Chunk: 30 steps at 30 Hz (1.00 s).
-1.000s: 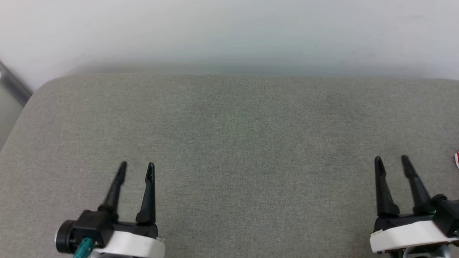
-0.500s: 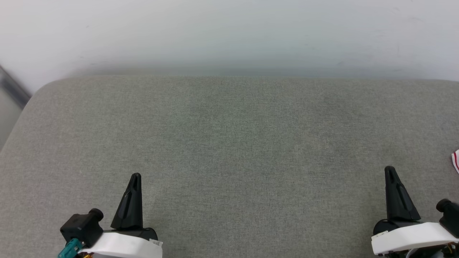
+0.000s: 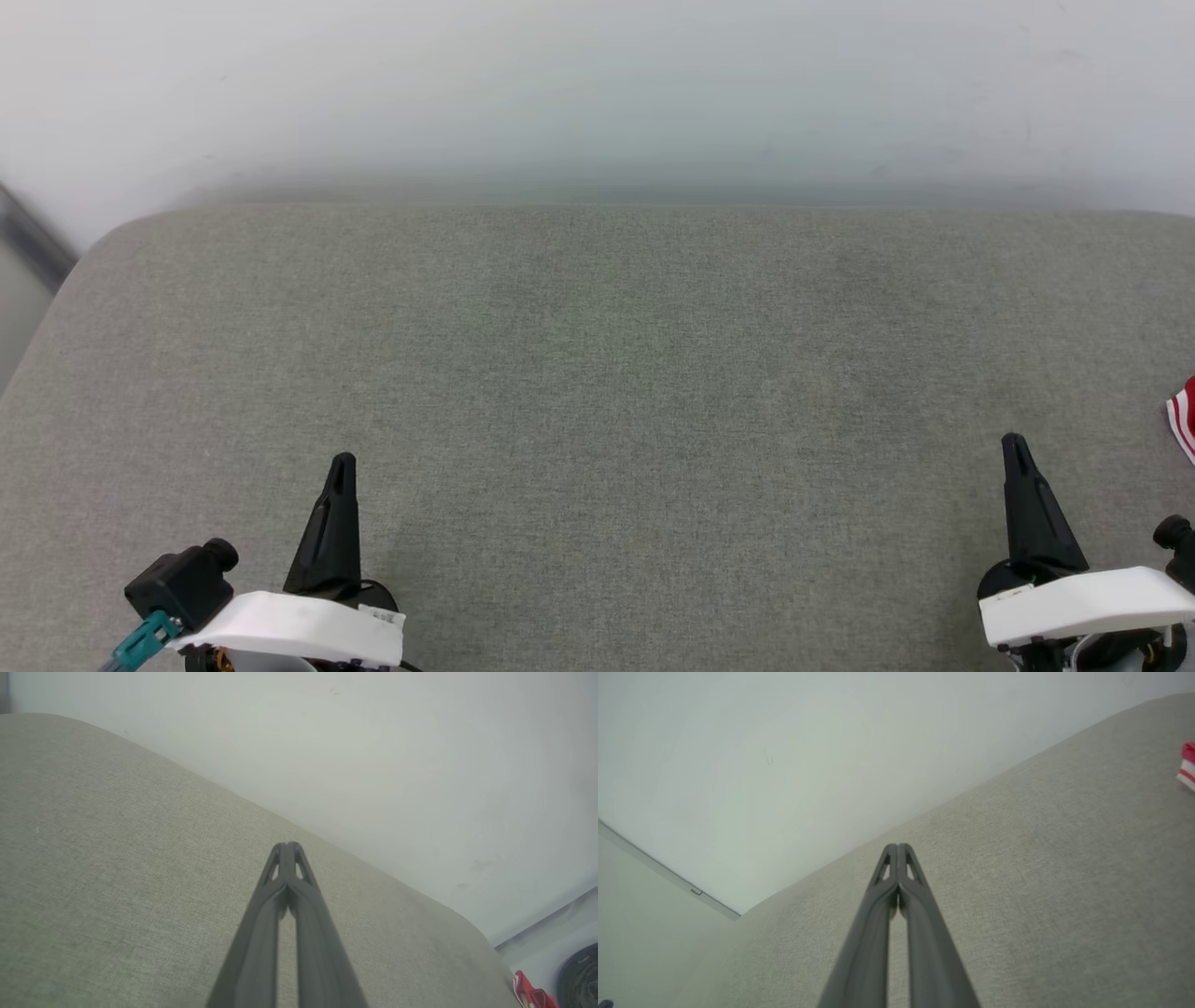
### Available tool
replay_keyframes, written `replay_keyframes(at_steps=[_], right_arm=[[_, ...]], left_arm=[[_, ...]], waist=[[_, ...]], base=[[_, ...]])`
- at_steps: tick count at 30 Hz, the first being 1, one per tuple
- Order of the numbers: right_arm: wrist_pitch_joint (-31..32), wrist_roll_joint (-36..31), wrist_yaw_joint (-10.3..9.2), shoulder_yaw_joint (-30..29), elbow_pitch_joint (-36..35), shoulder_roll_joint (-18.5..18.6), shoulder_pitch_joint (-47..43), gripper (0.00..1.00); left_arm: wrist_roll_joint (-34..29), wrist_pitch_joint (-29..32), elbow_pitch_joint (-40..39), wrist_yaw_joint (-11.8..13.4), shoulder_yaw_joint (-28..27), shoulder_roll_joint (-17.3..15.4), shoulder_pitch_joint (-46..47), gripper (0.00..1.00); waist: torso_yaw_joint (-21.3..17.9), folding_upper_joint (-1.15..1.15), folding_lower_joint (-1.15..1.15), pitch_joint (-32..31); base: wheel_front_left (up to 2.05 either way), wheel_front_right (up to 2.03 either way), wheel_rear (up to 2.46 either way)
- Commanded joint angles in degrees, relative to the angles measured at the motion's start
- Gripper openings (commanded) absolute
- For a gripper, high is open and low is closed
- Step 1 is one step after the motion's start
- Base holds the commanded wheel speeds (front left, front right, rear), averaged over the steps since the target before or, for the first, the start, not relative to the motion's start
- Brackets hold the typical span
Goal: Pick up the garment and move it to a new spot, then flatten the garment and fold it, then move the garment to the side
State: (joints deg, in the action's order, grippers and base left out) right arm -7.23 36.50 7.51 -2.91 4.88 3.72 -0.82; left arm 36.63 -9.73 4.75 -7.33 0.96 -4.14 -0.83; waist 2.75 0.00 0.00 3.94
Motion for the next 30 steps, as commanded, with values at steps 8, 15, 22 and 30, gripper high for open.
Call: replay_keyframes(at_steps=[8, 15, 22, 30], right_arm=[[1.5, 8.3, -0.01, 0.0, 0.6, 0.7, 2.4, 0.0], [2.9, 15.4, -0.01, -0.1, 1.8, 0.9, 3.1, 0.0], [3.9, 20.4, -0.01, -0.2, 2.6, 0.9, 3.6, 0.0], [5.1, 25.7, -0.01, -0.4, 3.6, 0.9, 4.1, 0.0]], left_arm=[[8.5, 1.6, 0.7, -0.1, -0.6, -0.7, 2.2, 0.0], [15.6, 3.2, 1.8, -0.1, -1.0, -0.8, 2.9, 0.0], [20.7, 4.5, 2.6, -0.1, -1.3, -0.9, 3.3, 0.0], [26.1, 5.8, 3.5, -0.2, -1.8, -1.0, 4.0, 0.0]], waist=[[-0.2, 0.0, 0.0, -0.3], [-0.5, 0.0, 0.0, -0.7], [-0.7, 0.0, 0.0, -0.9], [-0.9, 0.0, 0.0, -1.2]], base=[[0.0, 0.0, 0.0], [0.0, 0.0, 0.0], [0.0, 0.0, 0.0], [0.0, 0.0, 0.0]])
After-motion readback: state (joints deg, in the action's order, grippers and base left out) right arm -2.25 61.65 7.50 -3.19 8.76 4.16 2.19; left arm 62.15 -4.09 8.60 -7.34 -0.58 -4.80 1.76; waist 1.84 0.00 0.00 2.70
